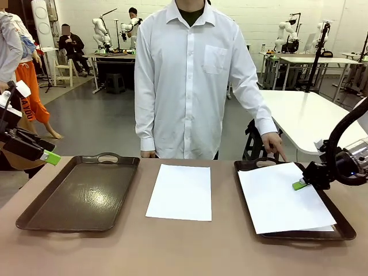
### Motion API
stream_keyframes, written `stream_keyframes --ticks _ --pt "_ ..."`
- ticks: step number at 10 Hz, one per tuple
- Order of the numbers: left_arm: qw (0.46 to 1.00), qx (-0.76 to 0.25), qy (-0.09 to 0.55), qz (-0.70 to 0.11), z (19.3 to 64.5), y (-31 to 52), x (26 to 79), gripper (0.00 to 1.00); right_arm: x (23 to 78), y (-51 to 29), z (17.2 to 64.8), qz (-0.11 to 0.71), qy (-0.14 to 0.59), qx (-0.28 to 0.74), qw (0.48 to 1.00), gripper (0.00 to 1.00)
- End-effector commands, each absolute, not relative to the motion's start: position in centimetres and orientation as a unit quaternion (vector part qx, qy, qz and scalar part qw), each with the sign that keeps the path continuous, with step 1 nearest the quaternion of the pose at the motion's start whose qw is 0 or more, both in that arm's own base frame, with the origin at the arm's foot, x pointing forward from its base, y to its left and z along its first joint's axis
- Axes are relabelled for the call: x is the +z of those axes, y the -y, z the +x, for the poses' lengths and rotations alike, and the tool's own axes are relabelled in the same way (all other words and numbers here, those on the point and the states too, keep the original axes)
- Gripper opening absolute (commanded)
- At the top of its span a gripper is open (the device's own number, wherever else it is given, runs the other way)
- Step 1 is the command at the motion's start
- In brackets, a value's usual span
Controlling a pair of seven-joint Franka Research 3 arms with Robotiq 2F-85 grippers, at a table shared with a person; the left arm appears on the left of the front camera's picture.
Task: Sort the A4 documents.
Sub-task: Place the A4 Paper in the designated Handle tray.
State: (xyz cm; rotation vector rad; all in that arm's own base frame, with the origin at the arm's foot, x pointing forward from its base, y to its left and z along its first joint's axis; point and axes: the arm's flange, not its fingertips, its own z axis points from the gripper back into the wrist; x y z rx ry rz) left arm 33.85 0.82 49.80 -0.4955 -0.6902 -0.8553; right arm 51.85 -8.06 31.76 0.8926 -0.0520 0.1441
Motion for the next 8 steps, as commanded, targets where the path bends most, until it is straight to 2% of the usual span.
stream_keyframes --ticks 1,4,8 --pt "0.817 -0.407 0.332 -0.238 34.0 -1.0 49.6 1.0 32.6 7.9 52.7 0.384 0.008 0.065 0.921 0.01" --pt "0.817 -0.407 0.332 -0.238 34.0 -1.0 49.6 1.0 33.5 8.0 54.7 0.341 -0.002 0.078 0.937 0.01" --pt "0.817 -0.407 0.332 -0.238 34.0 -1.0 49.6 1.0 33.0 7.3 55.8 0.331 -0.007 0.081 0.94 0.01"
